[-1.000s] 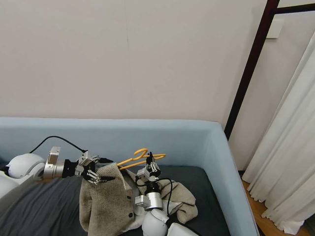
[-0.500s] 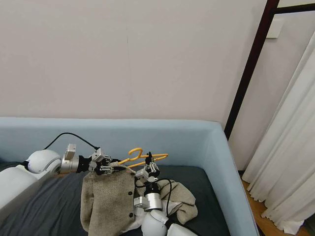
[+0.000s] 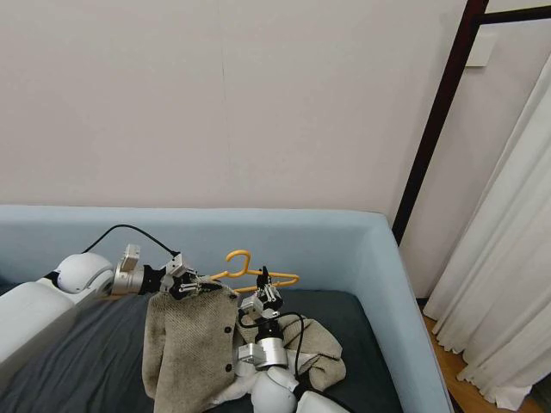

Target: Pick up the clothes from the sofa and hang them on the clothes hanger.

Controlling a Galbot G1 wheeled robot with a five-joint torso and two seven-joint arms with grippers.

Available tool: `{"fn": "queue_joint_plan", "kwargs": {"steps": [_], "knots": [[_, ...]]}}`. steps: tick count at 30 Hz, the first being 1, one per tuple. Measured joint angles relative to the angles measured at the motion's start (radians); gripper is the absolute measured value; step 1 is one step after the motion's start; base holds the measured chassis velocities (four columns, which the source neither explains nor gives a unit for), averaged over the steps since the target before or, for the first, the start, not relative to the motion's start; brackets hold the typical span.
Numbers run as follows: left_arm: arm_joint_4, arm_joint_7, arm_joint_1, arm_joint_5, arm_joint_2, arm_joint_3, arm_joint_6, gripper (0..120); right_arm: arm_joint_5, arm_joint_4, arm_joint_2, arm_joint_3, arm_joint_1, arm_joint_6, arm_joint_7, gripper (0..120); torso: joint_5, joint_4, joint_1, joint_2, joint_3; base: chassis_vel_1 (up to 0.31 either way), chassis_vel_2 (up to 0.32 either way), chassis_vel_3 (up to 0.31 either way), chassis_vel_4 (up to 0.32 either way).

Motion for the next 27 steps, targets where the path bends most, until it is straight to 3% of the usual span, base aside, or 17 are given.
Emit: {"fn": "queue_joint_plan", "kwargs": {"steps": [10, 18, 23, 25, 27], "knots": [[0.004, -0.015, 0.031, -0.03, 0.009, -0.046, -0.01, 9, 0.04, 0.038, -0.04, 0.044, -0.011, 0.14, -0.104, 50, 0.0, -0.0001, 0.0, 0.0, 0.0, 0.0, 0.0, 0.0, 0.0], [0.001, -0.053, 0.076, -0.047, 0.025, -0.111, -0.012, 9, -0.027, 0.088, -0.096, 0.137, -0.052, 0.477, -0.198, 81, -0.0001, -0.0002, 0.0, 0.0, 0.0, 0.0, 0.0, 0.0, 0.0], [-0.015, -0.089, 0.089, -0.067, 0.041, -0.14, -0.011, 9, -0.021, 0.111, -0.152, 0.129, -0.084, 0.466, -0.214, 97, -0.0001, -0.0002, 0.0, 0.0, 0.0, 0.0, 0.0, 0.0, 0.0], [-0.026, -0.105, 0.09, -0.08, 0.047, -0.146, -0.01, 9, -0.021, 0.111, -0.162, 0.121, -0.098, 0.426, -0.213, 99, -0.0001, -0.0003, 0.0, 0.0, 0.0, 0.0, 0.0, 0.0, 0.0], [-0.042, -0.126, 0.09, -0.101, 0.059, -0.152, -0.008, 9, -0.008, 0.112, -0.171, 0.093, -0.111, 0.323, -0.189, 100, -0.0001, -0.0004, 0.0, 0.0, 0.0, 0.0, 0.0, 0.0, 0.0]]}}
